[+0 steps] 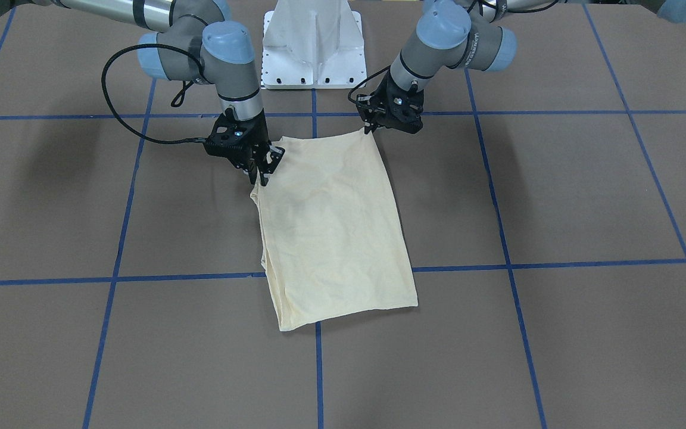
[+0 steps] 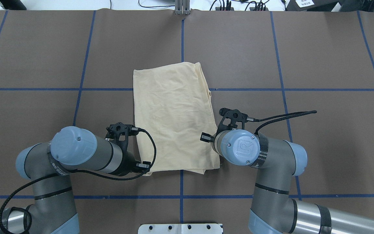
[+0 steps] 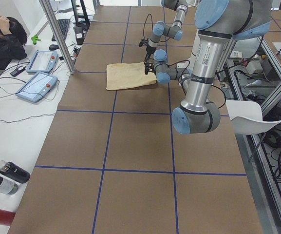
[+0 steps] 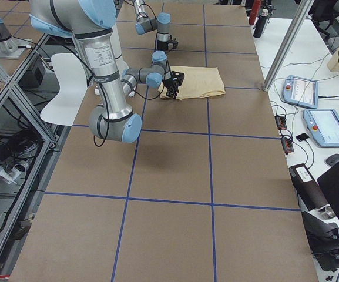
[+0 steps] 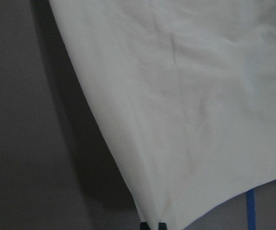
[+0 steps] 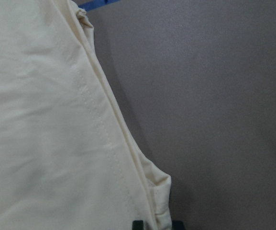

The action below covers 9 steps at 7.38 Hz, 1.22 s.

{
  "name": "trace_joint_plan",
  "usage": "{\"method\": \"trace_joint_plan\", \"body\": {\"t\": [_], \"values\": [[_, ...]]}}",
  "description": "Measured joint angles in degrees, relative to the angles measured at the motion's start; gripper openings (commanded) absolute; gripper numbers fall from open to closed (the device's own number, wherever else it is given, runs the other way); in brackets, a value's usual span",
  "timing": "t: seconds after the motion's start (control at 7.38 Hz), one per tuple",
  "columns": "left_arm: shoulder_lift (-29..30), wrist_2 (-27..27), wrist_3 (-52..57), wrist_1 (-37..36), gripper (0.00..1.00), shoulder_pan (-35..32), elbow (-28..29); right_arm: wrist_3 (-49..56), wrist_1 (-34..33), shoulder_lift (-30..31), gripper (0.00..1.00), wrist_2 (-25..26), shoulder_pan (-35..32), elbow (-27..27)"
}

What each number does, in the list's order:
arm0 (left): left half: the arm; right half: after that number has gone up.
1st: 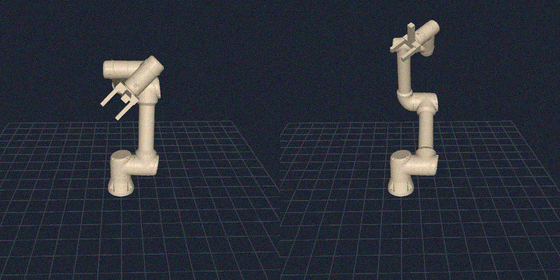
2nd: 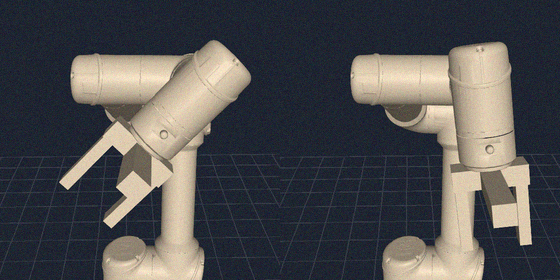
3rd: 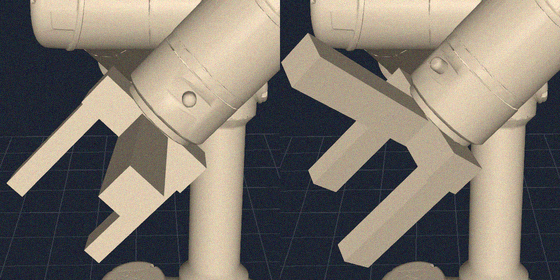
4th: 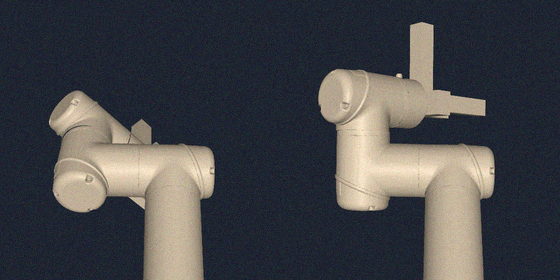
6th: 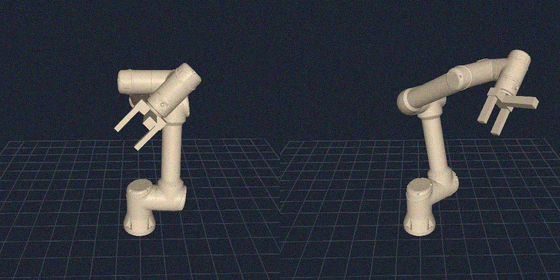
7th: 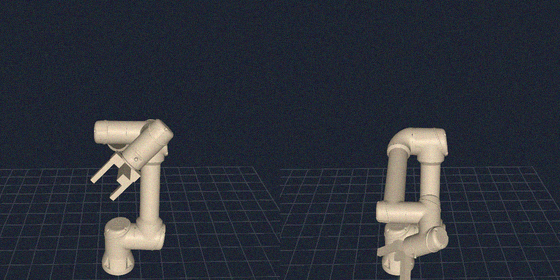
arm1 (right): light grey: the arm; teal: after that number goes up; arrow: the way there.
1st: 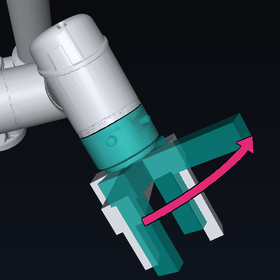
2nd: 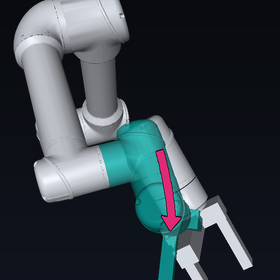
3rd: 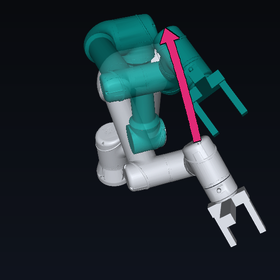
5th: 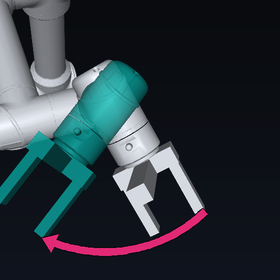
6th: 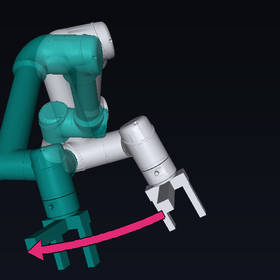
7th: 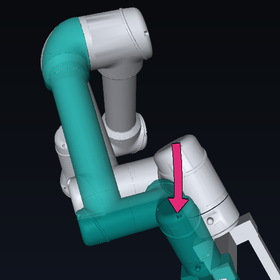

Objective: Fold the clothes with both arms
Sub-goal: 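Grasp the near corners of the shirt with both grippers, then lift the near edge and fold it over toward the far edge with both grippers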

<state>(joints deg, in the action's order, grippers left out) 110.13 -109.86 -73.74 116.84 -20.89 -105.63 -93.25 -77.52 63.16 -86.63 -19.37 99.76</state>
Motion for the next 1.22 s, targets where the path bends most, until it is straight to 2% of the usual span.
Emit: {"method": "trace_joint_plan", "body": {"t": [0.54,0.81,0.95,1.22], "values": [[-0.13,0.0,0.0,-0.14,0.0,0.08,-1.28,-0.16,-0.07,-0.62,0.0,0.22,0.34,0.21],[-0.17,-0.92,-0.24,-0.14,0.0,0.13,-2.34,-0.17,-0.29,-0.14,0.0,0.23,0.3,2.03],[-0.23,-1.53,-0.34,-0.14,0.0,0.14,-3.25,-0.2,-1.67,0.89,0.0,0.2,0.64,5.26],[-2.27,-2.61,-0.98,-0.32,0.0,0.87,-8.09,-0.82,-7.77,4.89,0.0,0.05,3.83,16.66]]}}
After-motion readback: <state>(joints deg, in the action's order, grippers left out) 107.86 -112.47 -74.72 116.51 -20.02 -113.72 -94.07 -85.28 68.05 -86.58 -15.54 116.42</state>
